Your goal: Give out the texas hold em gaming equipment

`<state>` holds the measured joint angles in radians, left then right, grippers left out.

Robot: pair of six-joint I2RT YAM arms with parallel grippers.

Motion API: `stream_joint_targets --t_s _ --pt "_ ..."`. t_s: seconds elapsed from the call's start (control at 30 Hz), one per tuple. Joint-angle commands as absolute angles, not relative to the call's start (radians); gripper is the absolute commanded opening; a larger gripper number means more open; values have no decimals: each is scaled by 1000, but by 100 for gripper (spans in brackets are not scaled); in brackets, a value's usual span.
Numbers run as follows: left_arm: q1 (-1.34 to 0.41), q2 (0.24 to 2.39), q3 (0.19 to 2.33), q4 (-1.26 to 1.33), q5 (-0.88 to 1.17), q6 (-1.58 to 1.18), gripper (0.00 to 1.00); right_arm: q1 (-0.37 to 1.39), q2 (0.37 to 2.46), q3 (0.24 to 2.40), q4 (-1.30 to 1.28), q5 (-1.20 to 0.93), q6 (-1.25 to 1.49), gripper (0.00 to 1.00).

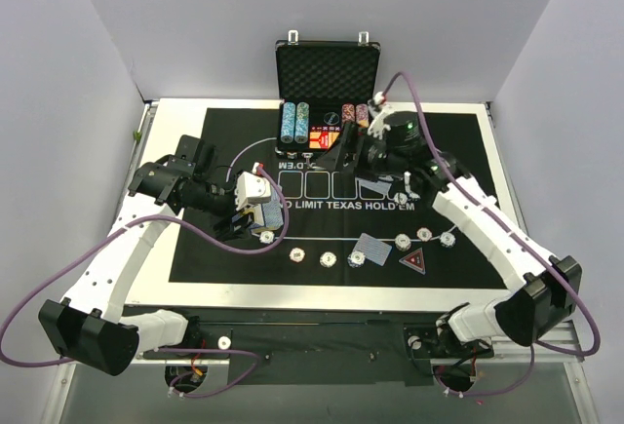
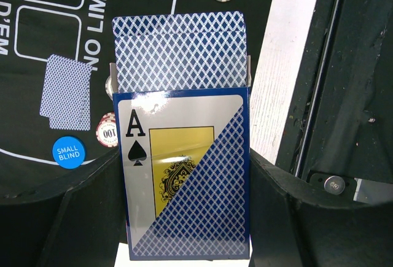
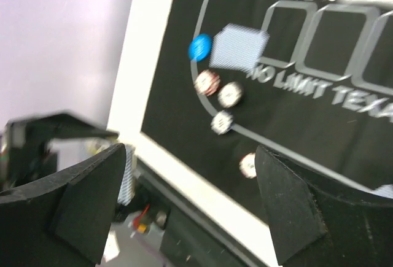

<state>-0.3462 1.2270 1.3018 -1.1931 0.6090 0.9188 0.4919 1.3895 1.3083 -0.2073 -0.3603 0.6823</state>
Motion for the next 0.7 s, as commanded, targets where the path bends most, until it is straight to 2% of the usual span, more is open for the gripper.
stream_joint_targets --t_s 0.0,0.37,0.67 --pt "-351 1213 1328 -1161 655 916 0 586 1394 1258 -150 -540 750 82" --pt "-351 1216 1341 -1160 655 907 0 799 1489 1293 -141 -552 727 83" --pt "-351 1216 1345 -1158 655 905 0 824 1565 1312 -100 -560 764 72"
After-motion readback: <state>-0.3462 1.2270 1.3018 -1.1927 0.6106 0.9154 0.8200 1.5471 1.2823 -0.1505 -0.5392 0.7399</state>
